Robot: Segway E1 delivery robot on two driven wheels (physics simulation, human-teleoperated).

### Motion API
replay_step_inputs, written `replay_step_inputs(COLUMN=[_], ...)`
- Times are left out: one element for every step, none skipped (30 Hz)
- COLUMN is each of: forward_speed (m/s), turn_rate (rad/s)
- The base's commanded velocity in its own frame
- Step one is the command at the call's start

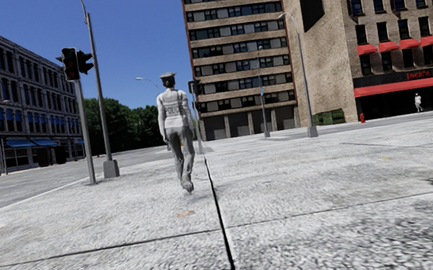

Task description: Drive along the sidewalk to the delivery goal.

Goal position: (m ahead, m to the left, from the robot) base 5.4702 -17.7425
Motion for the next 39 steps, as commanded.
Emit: replay_step_inputs(forward_speed=[2.00,2.00,2.00,2.00,2.00,2.00,2.00,2.00,2.00,2.00,2.00,2.00,2.00,2.00,2.00,2.00,2.00,2.00,2.00,2.00,2.00,2.00,2.00,2.00,2.00,2.00,2.00,2.00,2.00,2.00,2.00,2.00,2.00,2.00,2.00,2.00,2.00,2.00,2.00], turn_rate=[-0.69,-0.69,-0.69,-0.69,-0.69,-0.69,-0.69,-0.69,-0.69,-0.69,-0.69,-0.69,-0.69,-0.69,-0.69,-0.69,-0.69,-0.69,-0.69,-0.69,-0.69,-0.69,-0.69,-0.69,-0.69,-0.69,-0.69,-0.69,-0.69,-0.69,-0.69,-0.69,-0.69,-0.69,-0.69,-0.69,-0.69,-0.69,-0.69])
